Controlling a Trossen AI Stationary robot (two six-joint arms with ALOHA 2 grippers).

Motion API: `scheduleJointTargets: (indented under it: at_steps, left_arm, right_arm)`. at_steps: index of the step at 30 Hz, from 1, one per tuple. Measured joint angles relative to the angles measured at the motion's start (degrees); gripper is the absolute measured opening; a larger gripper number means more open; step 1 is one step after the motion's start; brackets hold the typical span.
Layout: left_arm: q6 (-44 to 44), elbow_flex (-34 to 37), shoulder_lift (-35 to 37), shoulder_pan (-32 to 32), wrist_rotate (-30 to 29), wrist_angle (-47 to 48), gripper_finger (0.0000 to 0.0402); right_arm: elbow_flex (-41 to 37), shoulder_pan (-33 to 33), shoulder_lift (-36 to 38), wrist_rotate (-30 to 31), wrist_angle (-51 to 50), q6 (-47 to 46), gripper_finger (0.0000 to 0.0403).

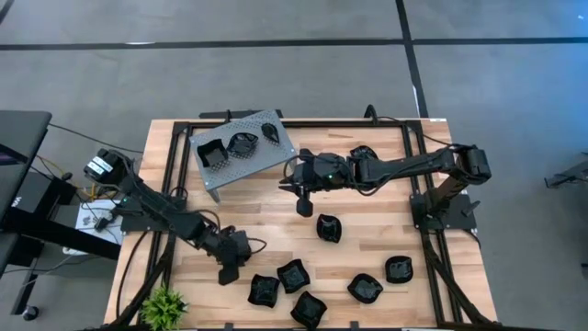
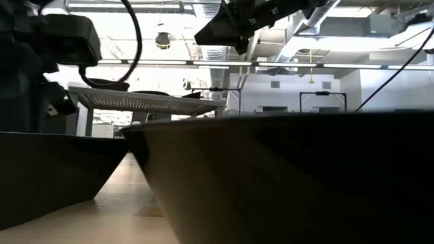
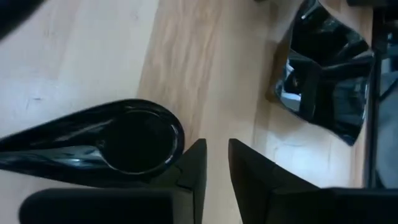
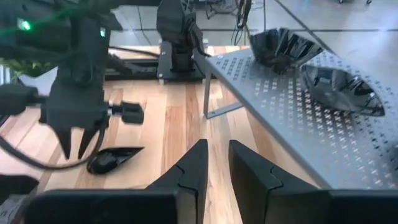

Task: Pick & Place Mini shaped plates
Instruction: Stack the black drop shaped plate on top of the black drop shaped plate on the shelf

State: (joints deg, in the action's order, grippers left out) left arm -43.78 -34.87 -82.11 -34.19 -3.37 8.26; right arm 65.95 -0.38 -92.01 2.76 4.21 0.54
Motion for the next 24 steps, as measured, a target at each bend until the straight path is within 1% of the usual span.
scheduleJointTargets:
  at_steps: [4,6,10,13,17,21,24]
  left_arm:
    - [1.9,0.0,0.0,-1.4,-6.9,0.3,0.0057]
    - [3.8,0.0,0.0,-1.4,-8.0,0.4,0.0053]
    - [6.5,0.0,0.0,-1.5,-8.3,0.5,0.0054]
    - [7.7,0.0,0.0,-1.7,-8.5,0.5,0.0069]
    - [8.0,0.0,-0.7,-1.6,-9.1,0.7,0.0099]
    - [7.6,0.0,-3.8,-1.8,-9.1,0.7,0.0127]
    - [7.6,0.0,-5.9,-1.8,-9.2,0.2,0.0134]
  right_arm:
    - [0.0,0.6,0.0,0.0,-1.4,-0.5,0.0059]
    - [0.0,1.0,0.0,0.0,-1.4,-0.6,0.0059]
    - [0.0,1.9,0.0,0.0,-1.4,-0.6,0.0059]
    - [0.0,2.4,0.0,0.0,-1.4,-0.6,0.0059]
    - [0.0,2.7,0.0,0.0,-1.4,-0.6,0.0059]
    - [0.0,2.6,0.0,0.0,-1.4,-0.6,0.0059]
    - [0.0,2.6,0.0,0.0,-1.4,-0.6,0.0059]
